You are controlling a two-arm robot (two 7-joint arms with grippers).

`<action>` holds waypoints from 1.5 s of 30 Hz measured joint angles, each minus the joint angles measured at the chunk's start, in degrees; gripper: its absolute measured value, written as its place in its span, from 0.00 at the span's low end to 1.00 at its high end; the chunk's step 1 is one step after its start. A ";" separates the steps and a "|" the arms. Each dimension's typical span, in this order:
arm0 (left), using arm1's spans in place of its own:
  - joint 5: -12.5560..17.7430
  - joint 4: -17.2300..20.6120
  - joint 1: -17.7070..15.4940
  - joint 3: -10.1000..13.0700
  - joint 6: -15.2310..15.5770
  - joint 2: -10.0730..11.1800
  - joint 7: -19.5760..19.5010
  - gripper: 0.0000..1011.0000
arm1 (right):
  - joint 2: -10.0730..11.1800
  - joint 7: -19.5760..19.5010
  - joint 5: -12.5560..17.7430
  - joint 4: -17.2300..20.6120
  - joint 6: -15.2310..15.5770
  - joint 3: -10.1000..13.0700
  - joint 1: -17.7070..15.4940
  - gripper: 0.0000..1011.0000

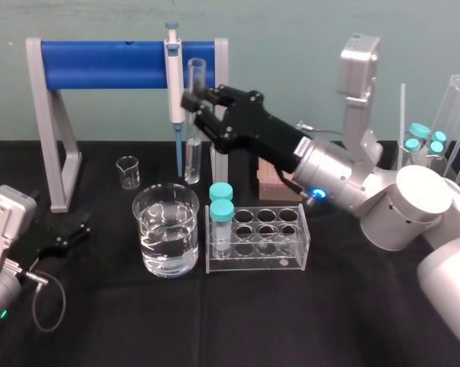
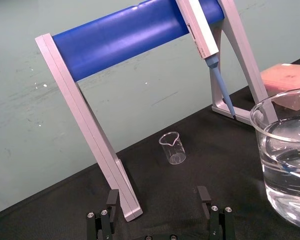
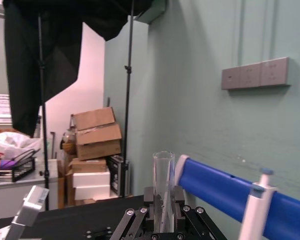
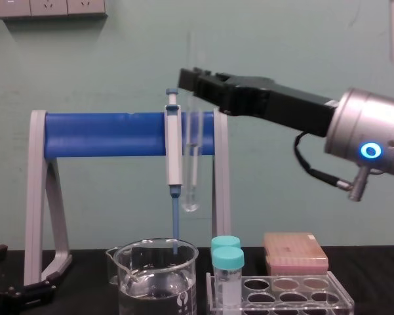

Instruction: Hold the test tube with one hand and immerse one end into the beaker, then return it to the test tube rack.

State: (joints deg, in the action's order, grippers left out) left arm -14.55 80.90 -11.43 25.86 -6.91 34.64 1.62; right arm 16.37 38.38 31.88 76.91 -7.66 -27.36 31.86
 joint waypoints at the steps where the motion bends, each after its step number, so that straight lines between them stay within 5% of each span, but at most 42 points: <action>1: 0.00 0.00 0.00 0.01 0.00 0.00 0.00 0.99 | -0.15 0.19 0.07 -0.36 -0.08 -0.29 0.20 0.22; 22: 0.00 0.00 0.00 0.00 0.00 0.00 0.00 0.99 | -4.13 2.50 -0.46 -10.38 -1.46 -5.76 3.48 0.22; 45: 0.00 0.00 0.00 0.01 0.00 0.00 0.00 0.99 | -7.03 1.75 -3.40 -17.22 -2.12 -6.42 4.86 0.22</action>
State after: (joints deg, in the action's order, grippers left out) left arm -14.55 80.90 -11.43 25.86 -6.91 34.64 1.62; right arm 9.34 40.13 28.48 59.70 -9.78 -33.79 36.72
